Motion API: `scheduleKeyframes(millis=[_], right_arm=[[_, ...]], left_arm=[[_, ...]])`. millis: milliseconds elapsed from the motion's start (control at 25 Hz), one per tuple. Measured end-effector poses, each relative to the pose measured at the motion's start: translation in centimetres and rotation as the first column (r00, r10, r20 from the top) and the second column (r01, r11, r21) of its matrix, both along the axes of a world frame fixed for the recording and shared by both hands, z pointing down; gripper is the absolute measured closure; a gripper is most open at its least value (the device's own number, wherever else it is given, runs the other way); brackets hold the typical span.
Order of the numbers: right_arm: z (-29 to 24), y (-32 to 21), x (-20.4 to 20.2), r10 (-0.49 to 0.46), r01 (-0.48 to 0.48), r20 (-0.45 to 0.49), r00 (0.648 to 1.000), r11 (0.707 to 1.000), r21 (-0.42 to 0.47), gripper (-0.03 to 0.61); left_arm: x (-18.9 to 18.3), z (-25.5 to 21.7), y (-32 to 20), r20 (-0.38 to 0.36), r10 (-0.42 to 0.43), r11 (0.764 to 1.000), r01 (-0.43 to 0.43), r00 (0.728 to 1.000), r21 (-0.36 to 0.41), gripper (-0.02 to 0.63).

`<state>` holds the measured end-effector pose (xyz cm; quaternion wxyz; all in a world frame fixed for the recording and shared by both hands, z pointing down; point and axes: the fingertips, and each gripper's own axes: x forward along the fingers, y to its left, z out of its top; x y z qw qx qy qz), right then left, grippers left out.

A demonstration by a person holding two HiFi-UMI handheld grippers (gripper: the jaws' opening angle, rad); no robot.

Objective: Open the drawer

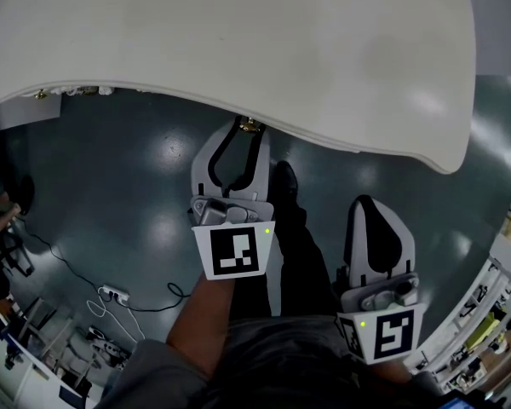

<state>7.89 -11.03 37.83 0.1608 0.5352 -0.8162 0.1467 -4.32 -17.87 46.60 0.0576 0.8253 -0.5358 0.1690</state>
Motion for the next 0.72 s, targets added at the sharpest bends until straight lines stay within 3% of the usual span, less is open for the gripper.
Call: scheduleKeyframes(millis=[360, 720], right_arm=[[0.6, 0.5, -0.8, -0.006, 0.006, -0.028, 1.000, 1.000, -0.001, 0.563], [-0.7, 1.5, -2.4, -0.019, 0.022, -0.051, 0.999, 0.998, 0.059, 0.563]], left_arm=[[-0.7, 0.4, 2.1, 0.012, 0.018, 1.000, -0.018, 1.000, -0.010, 0.483], [-1.5, 0.5, 5.7, 0.009, 0.032, 0.999, -0.032, 0.999, -0.035, 0.483]])
